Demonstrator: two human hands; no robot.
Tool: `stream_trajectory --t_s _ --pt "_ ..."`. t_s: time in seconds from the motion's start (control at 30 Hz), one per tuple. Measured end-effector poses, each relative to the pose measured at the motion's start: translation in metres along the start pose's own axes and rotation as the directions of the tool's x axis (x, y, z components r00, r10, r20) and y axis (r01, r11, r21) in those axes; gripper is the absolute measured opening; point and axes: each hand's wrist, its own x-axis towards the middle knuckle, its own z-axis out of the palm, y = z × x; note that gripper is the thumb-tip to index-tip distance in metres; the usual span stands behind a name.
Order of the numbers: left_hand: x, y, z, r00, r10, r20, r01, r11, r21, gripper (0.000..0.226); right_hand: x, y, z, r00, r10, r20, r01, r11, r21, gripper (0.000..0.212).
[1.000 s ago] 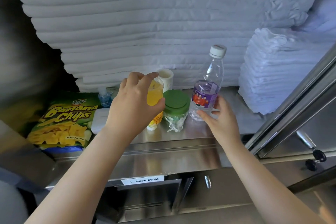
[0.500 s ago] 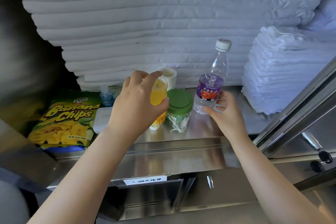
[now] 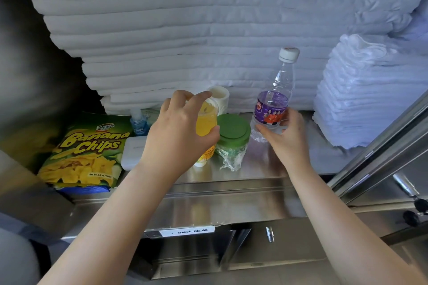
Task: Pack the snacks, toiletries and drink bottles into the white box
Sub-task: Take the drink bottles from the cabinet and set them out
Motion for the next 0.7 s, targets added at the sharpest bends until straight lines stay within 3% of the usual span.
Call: stream_trajectory --t_s 0.07,0.27,0.33,0.47,0.7 --pt "0.000 0.000 0.000 1.000 -0.003 0.001 0.003 1.000 0.004 0.061 0.001 0.002 0.000 1.000 0.026 0.016 -0.027 0.998 0.056 0.064" --pt "0.000 0.000 0.000 1.000 0.000 0.003 0.000 1.000 0.007 0.061 0.011 0.018 -0.014 0.963 0.070 0.260 -0.122 0.974 0.189 0.055" --pt "0.000 0.000 0.000 1.000 0.002 0.002 -0.002 1.000 0.008 0.061 0.014 0.016 -0.013 0.966 0.070 0.248 -0.120 0.974 0.190 0.051" --pt "0.000 0.000 0.000 1.000 0.001 0.003 -0.001 1.000 0.008 0.061 0.014 0.010 -0.004 0.998 0.019 0.066 -0.017 1.000 -0.022 0.049" --pt "-0.001 0.000 -0.002 1.000 0.005 0.014 -0.006 1.000 0.013 0.061 0.021 0.018 -0.008 0.981 0.089 0.170 -0.121 0.975 0.188 0.047"
